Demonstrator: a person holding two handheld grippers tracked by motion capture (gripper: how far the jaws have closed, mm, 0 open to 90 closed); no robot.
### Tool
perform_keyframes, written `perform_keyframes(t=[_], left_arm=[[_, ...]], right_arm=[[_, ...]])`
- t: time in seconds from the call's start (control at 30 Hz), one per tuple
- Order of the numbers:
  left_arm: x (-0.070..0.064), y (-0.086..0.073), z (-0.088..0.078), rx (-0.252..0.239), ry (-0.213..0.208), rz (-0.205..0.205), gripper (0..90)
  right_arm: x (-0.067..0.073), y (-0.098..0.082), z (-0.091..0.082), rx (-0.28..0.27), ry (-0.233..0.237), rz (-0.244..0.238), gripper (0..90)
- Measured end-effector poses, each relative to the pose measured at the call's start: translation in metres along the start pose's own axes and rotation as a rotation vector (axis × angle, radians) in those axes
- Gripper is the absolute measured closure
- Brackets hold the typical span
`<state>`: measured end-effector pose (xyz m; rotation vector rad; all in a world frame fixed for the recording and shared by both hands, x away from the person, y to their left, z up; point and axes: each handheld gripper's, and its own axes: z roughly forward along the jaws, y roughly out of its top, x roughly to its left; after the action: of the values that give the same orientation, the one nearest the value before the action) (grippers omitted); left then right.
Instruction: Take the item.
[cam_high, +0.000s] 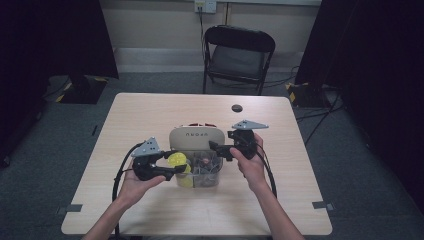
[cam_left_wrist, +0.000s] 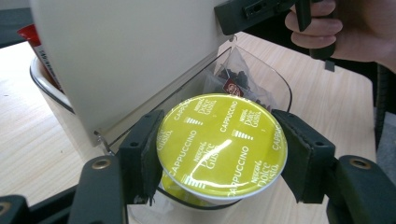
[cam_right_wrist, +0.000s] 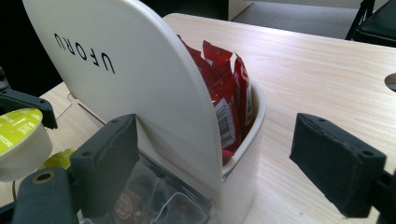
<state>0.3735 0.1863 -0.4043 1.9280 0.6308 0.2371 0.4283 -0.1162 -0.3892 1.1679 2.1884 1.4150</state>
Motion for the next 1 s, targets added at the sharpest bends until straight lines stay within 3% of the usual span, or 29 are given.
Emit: perform_keyframes(t=[0.57,0.63,1.0], left_arm=[[0.011,0.001,-0.025,-0.042,0.033,-0.026,37.7],[0.012,-0.001,-0.028,-0.026,0.046,-0.022,37.7],[0.024,-0.005,-0.043,-0.039,0.093,-0.047,37.8]], right_arm=[[0.000,0.000,0.000,-0.001,-0.001,0.001,14.4],[0.000,0.000,0.000,-0.001,-0.002,0.002,14.4],[-0.001,0.000,-0.001,-0.004,-0.002,0.004,14.4]])
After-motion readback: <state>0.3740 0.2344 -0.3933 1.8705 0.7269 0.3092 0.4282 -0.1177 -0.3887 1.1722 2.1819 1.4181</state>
